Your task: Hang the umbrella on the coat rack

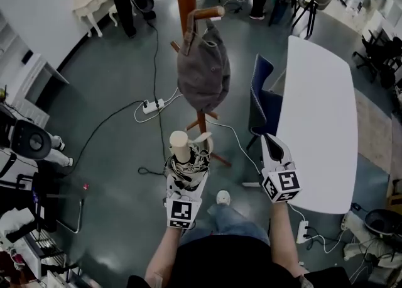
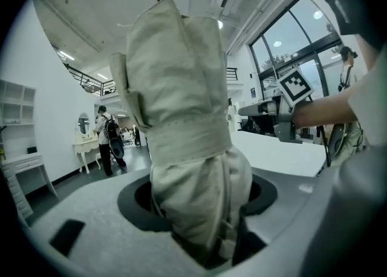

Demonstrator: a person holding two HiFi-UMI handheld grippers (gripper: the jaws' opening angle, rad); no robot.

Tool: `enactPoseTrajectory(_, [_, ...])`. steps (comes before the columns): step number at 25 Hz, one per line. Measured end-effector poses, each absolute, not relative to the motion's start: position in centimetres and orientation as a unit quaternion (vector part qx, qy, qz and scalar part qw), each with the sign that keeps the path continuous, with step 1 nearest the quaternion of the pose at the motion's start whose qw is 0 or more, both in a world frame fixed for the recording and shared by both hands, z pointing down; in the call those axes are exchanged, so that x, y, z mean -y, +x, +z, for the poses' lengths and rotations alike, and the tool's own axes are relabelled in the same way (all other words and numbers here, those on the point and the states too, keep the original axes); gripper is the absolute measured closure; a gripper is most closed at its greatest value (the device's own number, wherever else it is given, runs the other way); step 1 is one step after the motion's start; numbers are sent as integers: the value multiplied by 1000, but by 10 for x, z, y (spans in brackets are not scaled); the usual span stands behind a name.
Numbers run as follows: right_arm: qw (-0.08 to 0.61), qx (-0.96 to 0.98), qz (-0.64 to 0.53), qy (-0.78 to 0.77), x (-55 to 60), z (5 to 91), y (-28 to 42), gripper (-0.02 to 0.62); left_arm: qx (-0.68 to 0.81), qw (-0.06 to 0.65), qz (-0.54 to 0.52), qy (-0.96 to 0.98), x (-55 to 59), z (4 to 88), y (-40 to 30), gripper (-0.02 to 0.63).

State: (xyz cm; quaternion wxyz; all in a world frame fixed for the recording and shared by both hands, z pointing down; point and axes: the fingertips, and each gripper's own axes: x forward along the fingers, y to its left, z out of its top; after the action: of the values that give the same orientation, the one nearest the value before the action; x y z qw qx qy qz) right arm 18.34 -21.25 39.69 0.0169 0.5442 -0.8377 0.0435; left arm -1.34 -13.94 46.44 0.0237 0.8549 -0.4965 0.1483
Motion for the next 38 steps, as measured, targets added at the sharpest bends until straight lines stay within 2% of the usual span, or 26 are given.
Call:
enactPoseTrajectory(9, [27, 860, 51, 507, 284, 410, 164, 589, 501, 24, 167, 849, 180, 485, -1, 325])
enactPoseTrajectory(17, [18, 859, 51, 510, 308, 458, 147, 589, 487, 21, 181, 854, 206, 544, -4, 325])
enactPoseTrajectory(26, [30, 859, 58, 508, 319, 511, 148, 589, 486, 48, 179, 854, 236, 604, 14, 325])
enactPoseTrajectory(38, [46, 858, 71, 506, 327, 534, 151, 589, 500, 85, 195, 840, 259, 650, 5, 325])
